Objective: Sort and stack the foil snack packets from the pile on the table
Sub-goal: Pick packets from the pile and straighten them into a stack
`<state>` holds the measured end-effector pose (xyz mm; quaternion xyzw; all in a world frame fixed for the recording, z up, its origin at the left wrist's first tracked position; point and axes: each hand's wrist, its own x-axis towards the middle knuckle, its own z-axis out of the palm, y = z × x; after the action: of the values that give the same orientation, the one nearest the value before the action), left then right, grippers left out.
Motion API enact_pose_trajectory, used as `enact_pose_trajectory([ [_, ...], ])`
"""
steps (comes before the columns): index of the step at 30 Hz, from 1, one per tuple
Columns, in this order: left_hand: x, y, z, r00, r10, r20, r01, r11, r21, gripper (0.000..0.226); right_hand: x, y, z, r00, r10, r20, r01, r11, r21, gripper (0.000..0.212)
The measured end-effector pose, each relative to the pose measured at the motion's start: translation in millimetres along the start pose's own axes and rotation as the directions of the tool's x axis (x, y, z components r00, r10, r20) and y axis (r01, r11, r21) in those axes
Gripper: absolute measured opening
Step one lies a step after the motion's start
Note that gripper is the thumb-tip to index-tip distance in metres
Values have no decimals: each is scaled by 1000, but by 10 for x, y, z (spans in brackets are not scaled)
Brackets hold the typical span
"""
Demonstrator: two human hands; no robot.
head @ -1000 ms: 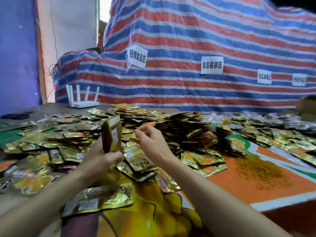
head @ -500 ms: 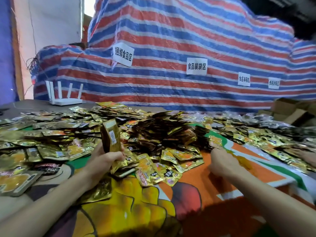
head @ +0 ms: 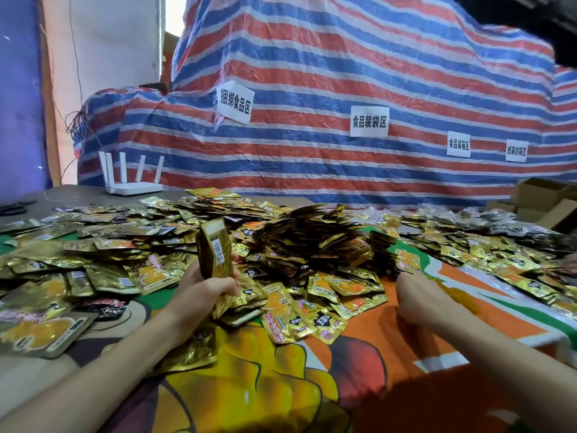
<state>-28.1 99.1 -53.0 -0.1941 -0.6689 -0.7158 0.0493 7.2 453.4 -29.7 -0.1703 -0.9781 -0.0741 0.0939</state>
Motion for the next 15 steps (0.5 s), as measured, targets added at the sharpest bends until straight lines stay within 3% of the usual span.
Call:
enact_pose_trajectory([
  [6,5,9,-3,1000,-5,-8,5,1000,-10,46,-27,5,-123,1000,26,10,-26,1000,7,30],
  [12,-2,31,11,1000,-21,1,21,998,-54,46,-59,-53,-270,987,84,-135,-75,995,72,33],
  [15,-2,49,3,1000,-24,11,25,996,-82,47,-26,-206,-391,985,5,-172,29,980,196,17],
])
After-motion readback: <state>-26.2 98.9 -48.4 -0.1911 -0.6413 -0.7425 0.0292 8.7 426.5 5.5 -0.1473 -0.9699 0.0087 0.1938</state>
